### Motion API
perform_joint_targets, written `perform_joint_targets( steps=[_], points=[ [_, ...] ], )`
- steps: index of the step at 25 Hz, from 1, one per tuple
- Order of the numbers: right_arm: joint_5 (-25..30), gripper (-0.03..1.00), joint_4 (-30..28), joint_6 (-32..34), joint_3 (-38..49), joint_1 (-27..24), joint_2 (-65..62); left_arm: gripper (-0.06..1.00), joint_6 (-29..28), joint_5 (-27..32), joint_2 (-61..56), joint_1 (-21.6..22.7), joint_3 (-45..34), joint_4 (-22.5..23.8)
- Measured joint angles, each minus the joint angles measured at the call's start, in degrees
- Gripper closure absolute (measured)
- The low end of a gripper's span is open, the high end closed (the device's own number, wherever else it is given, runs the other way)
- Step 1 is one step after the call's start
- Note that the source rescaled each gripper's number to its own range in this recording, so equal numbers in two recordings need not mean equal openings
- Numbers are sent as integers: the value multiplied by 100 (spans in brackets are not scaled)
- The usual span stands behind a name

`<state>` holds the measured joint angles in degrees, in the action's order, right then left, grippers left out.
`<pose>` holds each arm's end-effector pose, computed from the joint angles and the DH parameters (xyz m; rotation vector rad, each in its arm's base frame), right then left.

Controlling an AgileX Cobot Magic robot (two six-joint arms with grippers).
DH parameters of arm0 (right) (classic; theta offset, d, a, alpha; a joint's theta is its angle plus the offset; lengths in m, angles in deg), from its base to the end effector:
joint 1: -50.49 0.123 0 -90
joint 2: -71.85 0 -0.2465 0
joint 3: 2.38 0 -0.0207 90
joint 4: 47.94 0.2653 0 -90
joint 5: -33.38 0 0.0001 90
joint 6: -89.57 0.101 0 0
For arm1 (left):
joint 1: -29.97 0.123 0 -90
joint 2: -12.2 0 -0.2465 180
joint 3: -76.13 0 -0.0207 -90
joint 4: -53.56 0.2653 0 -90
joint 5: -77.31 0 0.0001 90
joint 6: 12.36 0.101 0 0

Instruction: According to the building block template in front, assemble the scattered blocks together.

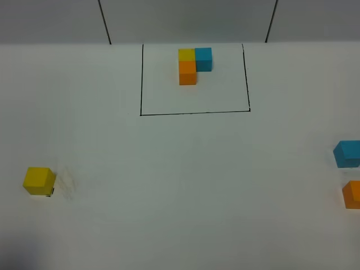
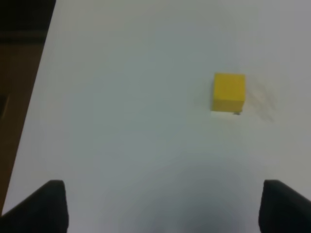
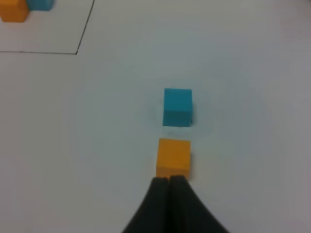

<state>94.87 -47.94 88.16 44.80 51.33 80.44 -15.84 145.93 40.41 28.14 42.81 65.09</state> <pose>0.0537 0.0008 0.2798 -0.0402 2.0462 -0.0062 0.0829 0.0162 0.3207 -0.0481 2.2575 0.2020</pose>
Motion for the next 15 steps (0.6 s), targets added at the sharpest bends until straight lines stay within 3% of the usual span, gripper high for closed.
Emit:
perform_joint_targets(
  steps=[9,15],
  points=[
    [0,97,0,0,0,0,0,-6,-137,-19,890,0,4,233],
    [0,97,0,0,0,0,0,-6,-156,-440,1763,0,4,238]
  ],
)
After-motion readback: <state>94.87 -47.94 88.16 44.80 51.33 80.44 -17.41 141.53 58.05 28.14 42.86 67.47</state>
